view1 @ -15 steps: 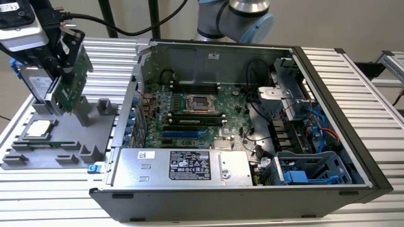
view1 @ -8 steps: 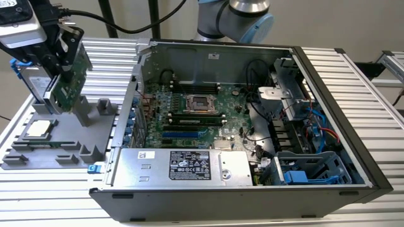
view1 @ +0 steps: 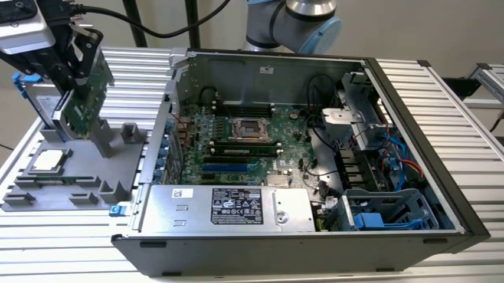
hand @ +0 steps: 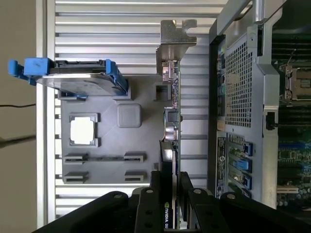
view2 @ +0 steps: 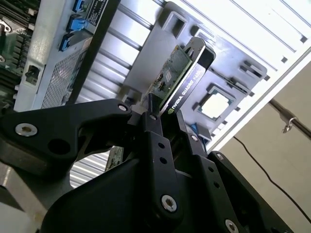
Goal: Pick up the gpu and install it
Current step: 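Pick up the gpu and move the gpu toward the slot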
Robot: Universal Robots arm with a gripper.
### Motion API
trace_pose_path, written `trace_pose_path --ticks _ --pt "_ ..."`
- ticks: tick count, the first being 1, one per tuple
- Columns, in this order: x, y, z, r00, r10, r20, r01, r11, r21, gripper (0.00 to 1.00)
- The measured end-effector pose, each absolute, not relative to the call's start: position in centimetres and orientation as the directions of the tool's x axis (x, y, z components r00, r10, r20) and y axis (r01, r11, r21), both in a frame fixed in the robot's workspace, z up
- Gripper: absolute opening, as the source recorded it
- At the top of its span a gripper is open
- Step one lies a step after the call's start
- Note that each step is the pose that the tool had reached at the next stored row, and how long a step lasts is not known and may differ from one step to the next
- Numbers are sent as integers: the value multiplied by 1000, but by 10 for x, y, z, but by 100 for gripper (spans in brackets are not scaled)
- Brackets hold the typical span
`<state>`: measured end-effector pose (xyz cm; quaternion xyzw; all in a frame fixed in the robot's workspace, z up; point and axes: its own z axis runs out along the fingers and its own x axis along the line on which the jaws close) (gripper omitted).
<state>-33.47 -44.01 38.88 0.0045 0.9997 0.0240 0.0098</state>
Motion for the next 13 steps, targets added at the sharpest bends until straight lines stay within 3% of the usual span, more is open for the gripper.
trace_pose_path --ticks 13 --pt "-335 -440 394 -1000 9 -19 9 999 48 0"
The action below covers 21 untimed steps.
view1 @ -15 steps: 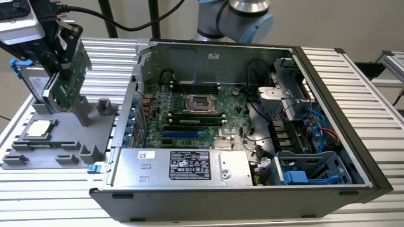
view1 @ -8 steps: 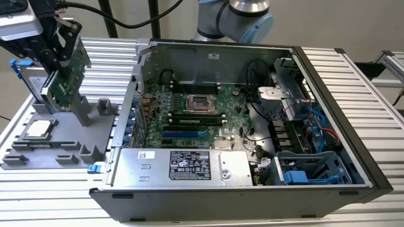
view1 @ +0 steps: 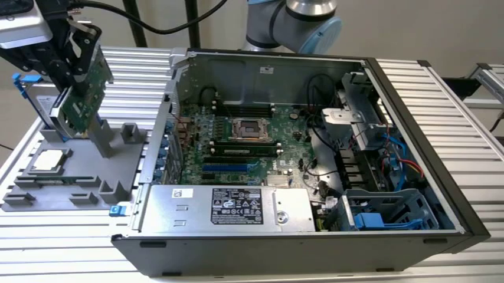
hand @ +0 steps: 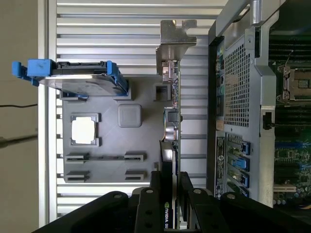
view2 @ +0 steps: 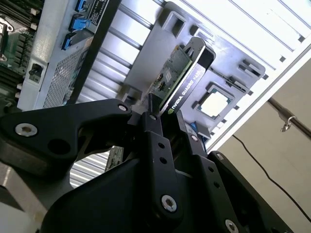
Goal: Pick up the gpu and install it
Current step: 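Pick up the gpu and move the gpu toward the slot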
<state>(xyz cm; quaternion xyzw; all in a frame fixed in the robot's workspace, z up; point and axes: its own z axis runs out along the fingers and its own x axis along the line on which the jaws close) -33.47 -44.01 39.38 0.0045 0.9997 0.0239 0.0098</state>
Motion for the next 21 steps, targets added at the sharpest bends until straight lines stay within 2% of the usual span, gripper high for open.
trace_pose_path --ticks 21 --pt "-335 -440 406 -1000 9 -19 9 999 48 0"
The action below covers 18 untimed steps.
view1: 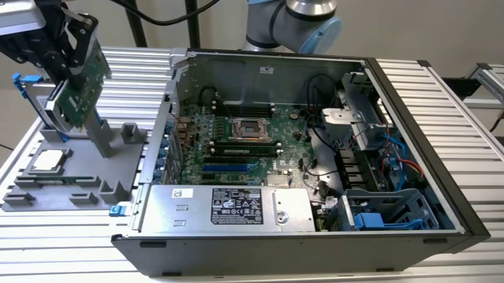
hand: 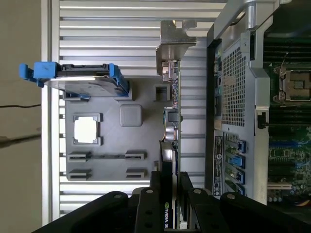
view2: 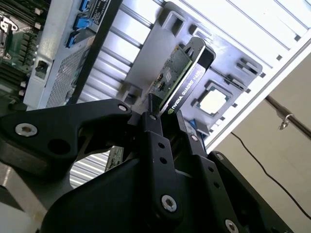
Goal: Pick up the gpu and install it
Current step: 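Pick up the gpu and move the gpu toward the slot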
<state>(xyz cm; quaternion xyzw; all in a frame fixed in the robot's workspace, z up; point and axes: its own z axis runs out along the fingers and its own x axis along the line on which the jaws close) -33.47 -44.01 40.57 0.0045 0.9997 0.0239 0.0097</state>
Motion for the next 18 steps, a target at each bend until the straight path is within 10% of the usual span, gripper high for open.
trace_pose_path --ticks 18 --pt "-335 -440 415 -1000 9 -19 9 999 48 0"
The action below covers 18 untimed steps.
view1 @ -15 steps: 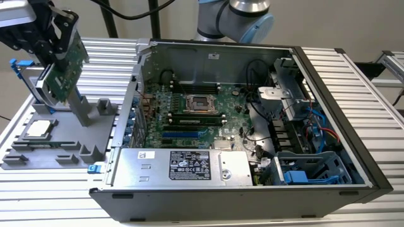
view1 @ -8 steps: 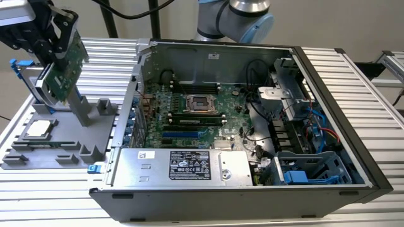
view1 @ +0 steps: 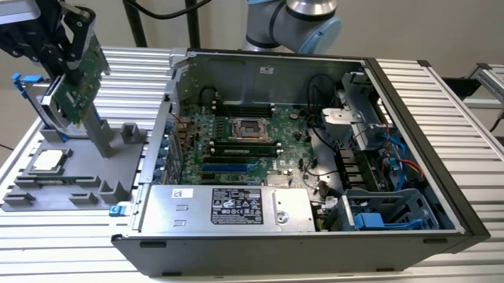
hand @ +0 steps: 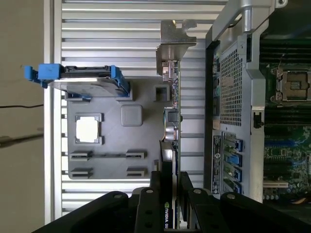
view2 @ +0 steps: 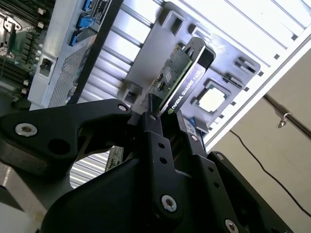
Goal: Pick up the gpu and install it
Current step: 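Pick up the gpu and move the gpu toward the slot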
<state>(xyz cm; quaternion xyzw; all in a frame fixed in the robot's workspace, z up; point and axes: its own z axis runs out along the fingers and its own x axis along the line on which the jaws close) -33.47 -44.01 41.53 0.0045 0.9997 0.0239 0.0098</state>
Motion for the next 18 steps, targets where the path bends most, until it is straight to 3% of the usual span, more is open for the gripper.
trace_pose_path --ticks 18 --pt "-335 -440 425 -1000 9 -19 8 999 48 0"
